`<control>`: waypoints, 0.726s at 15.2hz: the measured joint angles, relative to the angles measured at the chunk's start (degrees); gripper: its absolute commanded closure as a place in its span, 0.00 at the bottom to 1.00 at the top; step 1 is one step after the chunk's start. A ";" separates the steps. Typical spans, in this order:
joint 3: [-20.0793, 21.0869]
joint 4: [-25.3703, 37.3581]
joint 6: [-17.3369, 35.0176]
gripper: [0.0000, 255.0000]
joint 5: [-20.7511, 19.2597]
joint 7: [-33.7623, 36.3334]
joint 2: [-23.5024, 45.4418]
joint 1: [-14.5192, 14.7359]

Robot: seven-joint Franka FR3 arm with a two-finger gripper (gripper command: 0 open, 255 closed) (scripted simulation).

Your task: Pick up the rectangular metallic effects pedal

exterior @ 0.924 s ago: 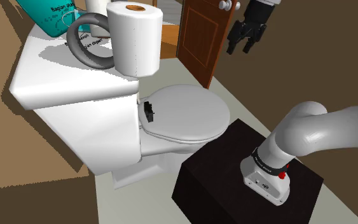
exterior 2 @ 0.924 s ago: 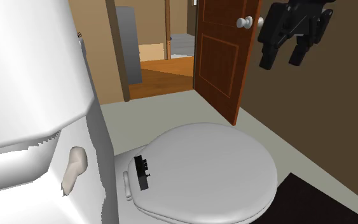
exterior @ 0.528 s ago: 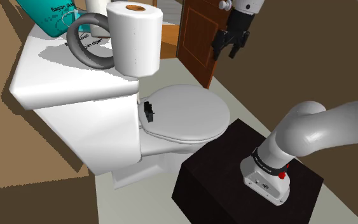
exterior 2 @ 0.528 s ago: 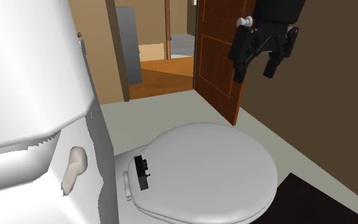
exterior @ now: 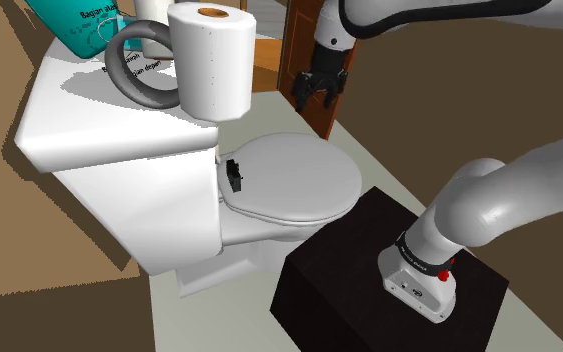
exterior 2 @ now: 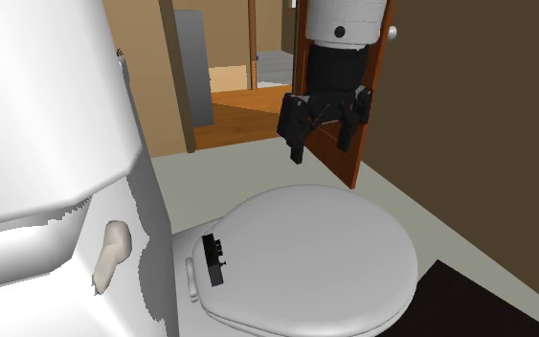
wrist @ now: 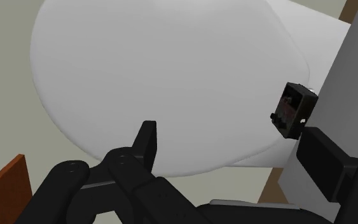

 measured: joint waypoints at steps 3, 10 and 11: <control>1.95 1.53 4.06 0.00 -0.27 2.15 6.02 0.38; 6.16 7.35 11.58 0.00 -2.82 8.35 20.70 1.41; 6.41 8.72 12.13 0.00 -3.46 8.93 22.86 1.42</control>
